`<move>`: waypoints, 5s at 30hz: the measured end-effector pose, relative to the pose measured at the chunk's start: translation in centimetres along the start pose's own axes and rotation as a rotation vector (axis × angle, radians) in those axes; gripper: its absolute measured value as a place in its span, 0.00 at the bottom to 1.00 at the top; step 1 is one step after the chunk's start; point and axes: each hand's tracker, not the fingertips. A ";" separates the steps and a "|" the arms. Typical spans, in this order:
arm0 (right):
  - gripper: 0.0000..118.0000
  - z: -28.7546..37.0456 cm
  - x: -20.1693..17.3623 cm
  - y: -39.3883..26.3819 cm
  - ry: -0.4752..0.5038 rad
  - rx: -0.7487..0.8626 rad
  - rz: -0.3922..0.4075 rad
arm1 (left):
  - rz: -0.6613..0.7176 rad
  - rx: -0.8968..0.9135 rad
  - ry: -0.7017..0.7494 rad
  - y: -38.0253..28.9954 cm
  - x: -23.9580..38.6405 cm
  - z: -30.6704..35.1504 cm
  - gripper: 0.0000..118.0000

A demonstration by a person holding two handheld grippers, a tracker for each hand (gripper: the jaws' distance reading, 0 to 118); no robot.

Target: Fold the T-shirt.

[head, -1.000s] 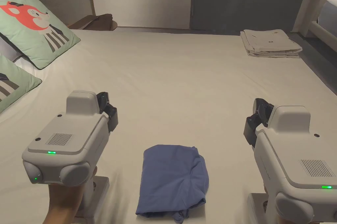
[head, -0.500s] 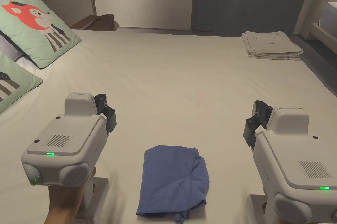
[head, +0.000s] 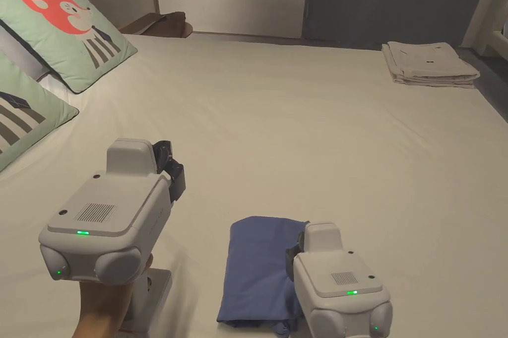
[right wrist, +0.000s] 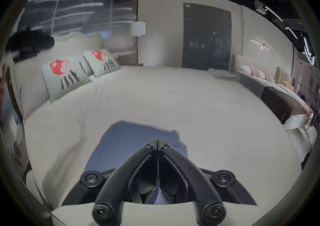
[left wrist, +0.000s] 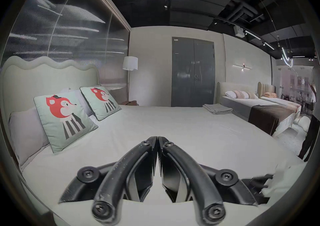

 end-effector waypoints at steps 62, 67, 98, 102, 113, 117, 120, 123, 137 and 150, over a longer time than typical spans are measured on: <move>0.00 3.5 3.1 3.1 0.068 0.077 -0.112 | 0.466 -0.920 -0.457 -4.5 -2.2 -10.9 0.17; 0.00 5.6 4.1 7.5 0.030 0.226 -0.092 | 0.386 -0.938 -0.342 -4.2 -9.1 -13.5 0.17; 0.00 -6.8 -10.5 13.6 0.124 0.315 0.020 | 0.360 -0.931 0.145 -6.7 -44.6 -14.3 0.17; 0.00 -6.9 -11.9 13.7 0.144 0.302 0.031 | 0.377 -0.922 0.150 -6.4 -43.5 -14.0 0.20; 0.00 -4.5 -10.4 14.4 0.129 0.324 0.041 | 0.271 -0.685 0.242 -2.2 -38.0 -11.6 0.92; 0.00 -1.8 -8.6 15.0 0.110 0.363 0.036 | 0.249 -0.515 0.207 3.0 -32.2 -8.7 0.92; 0.00 -0.2 -6.7 15.0 0.095 0.394 0.030 | 0.164 -0.388 0.208 5.9 -26.7 -6.7 0.92; 0.00 2.7 -4.9 15.9 0.066 0.433 0.031 | 0.104 -0.241 0.190 8.1 -20.5 -4.3 0.92; 0.00 10.6 4.7 15.8 -0.124 0.551 0.015 | -0.032 0.220 0.133 6.8 -1.1 -1.6 0.92; 0.00 13.6 9.1 12.6 -0.241 0.556 0.000 | -0.116 0.293 0.069 2.1 6.2 -0.7 0.33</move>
